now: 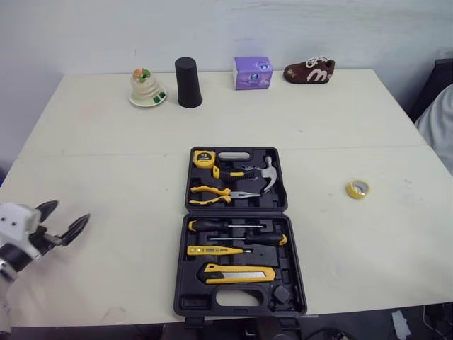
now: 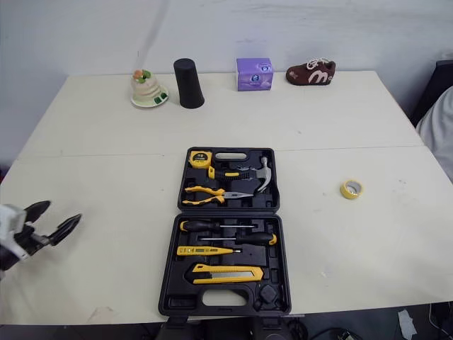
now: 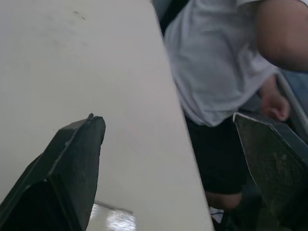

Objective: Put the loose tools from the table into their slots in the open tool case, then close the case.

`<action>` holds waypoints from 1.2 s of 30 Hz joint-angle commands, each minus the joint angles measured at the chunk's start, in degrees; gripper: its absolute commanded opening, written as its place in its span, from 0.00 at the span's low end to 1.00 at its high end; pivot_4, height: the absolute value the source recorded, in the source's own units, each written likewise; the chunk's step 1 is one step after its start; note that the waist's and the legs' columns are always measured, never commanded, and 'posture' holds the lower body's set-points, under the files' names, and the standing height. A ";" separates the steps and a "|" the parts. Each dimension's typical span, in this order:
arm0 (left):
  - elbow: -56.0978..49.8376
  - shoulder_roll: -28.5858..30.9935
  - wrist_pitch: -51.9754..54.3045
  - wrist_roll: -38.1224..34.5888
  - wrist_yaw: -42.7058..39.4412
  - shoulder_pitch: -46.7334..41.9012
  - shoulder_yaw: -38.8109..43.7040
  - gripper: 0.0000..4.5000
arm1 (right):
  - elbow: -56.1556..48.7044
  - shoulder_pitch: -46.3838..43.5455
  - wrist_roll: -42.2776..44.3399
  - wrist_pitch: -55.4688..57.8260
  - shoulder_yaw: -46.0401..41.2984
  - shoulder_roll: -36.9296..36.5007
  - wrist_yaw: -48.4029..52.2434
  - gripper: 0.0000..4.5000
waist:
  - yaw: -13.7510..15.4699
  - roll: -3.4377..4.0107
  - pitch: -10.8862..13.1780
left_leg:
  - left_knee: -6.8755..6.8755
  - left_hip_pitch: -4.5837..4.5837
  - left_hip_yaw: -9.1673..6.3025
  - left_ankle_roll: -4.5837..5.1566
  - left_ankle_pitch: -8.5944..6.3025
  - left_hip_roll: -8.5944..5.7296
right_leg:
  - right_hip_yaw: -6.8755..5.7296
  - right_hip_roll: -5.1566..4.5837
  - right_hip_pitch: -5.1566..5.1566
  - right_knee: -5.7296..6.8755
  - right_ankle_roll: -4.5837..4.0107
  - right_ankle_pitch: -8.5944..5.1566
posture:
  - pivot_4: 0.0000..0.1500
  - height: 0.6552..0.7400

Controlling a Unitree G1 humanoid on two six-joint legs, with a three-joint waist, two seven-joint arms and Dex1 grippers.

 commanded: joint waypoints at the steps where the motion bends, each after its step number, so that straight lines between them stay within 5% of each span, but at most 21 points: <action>1: -0.07 1.08 -0.99 -1.54 1.91 1.14 4.96 0.99 | 6.30 3.10 -1.30 1.91 -3.21 -0.86 -5.76 1.00 | 0.14 -0.01 -0.01 | 0.00 0.00 0.00 0.00 -0.01 0.00 | 0.00 -0.02 0.00 -0.01 -0.02 -0.02 | 1.00 1.00; 11: -11.13 1.06 5.35 -5.59 0.70 -4.25 0.07 0.99 | -3.94 -3.92 5.04 3.13 5.04 -1.31 1.85 1.00 | -2.16 0.02 0.00 | 0.00 0.15 0.05 -0.10 0.03 -0.01 | 0.05 -0.02 0.39 0.17 0.06 0.19 | 1.00 1.00; 20: -29.15 3.95 16.71 -14.05 -8.37 -10.93 -13.01 0.99 | -19.49 -16.87 10.77 23.97 22.52 -18.47 18.85 1.00 | -1.96 0.26 0.17 | -0.01 0.15 -0.03 -0.22 0.69 -0.02 | 0.13 0.11 0.20 0.34 0.19 0.40 | 1.00 1.00; 26: -36.08 1.32 17.11 -15.76 -10.55 -16.01 -21.54 0.99 | -15.42 -35.17 4.30 28.64 42.50 -26.51 29.18 1.00 | -1.41 0.35 0.30 | 0.02 -0.06 -0.07 -0.17 0.68 -0.03 | 0.15 0.15 0.01 0.06 0.30 0.41 | 1.00 1.00; 31: -40.29 0.11 24.68 -22.01 -10.74 -21.47 -26.72 0.99 | -3.49 -56.72 -7.58 27.82 59.12 -23.01 34.25 1.00 | -1.45 0.42 0.68 | 0.36 -0.32 0.09 0.00 0.50 -0.04 | 0.21 0.08 -0.18 0.06 0.37 0.40 | 1.00 1.00; 36: -41.75 -0.34 25.72 -21.38 -11.33 -23.90 -29.67 0.99 | 9.39 -69.07 -16.20 23.71 67.66 -18.26 37.80 1.00 | -1.69 0.49 0.77 | 1.02 -1.02 0.14 -0.01 0.49 0.02 | 0.28 0.14 -0.98 0.65 0.35 0.38 | 1.00 1.00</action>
